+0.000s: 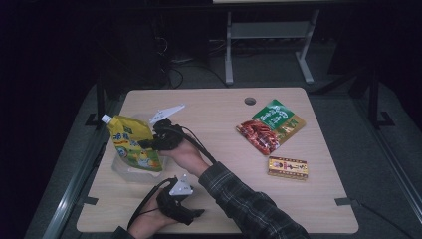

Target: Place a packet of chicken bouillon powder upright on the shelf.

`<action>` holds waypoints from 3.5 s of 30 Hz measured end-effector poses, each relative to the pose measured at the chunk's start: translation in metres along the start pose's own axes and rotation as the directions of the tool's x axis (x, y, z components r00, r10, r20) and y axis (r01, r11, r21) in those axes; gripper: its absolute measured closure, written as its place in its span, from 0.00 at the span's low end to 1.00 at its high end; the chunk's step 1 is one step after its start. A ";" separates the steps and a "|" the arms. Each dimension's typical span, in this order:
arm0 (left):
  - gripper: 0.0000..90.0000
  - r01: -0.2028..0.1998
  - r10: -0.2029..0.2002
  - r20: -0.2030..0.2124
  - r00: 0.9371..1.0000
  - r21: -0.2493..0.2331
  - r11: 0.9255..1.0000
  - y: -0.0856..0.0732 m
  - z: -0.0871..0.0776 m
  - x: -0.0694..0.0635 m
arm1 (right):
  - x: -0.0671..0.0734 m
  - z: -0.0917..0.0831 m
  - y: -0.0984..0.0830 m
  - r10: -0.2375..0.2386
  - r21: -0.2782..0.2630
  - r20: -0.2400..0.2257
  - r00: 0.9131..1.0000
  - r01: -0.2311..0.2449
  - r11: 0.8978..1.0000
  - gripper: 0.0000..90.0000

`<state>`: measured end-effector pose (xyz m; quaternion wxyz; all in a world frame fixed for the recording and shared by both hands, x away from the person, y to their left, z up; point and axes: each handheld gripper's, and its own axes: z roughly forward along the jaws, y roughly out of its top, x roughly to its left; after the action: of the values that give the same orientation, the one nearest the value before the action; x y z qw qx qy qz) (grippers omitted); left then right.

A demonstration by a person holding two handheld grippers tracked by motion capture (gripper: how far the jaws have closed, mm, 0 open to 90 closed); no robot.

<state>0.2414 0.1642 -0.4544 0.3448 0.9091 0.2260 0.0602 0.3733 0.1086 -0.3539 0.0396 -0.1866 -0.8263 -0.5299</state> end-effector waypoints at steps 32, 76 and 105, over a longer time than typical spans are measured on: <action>0.18 0.011 -0.011 -0.007 1.000 0.015 1.000 -0.001 -0.001 -0.001 | 0.002 0.022 0.007 -0.018 0.030 0.036 0.999 0.017 0.999 0.97; 0.18 -0.113 0.113 0.008 0.994 0.100 0.989 -0.001 -0.005 0.007 | 0.010 0.031 0.032 0.059 0.031 0.033 0.998 -0.060 0.998 0.90; 0.18 0.002 -0.002 0.009 1.000 0.033 0.999 -0.004 0.004 -0.002 | 0.011 0.010 -0.008 -0.063 0.217 -0.054 0.997 0.073 0.973 1.00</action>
<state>0.2394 0.1635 -0.4596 0.3307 0.9148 0.2262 0.0518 0.3617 0.1175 -0.3627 0.0610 -0.1403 -0.8845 -0.4408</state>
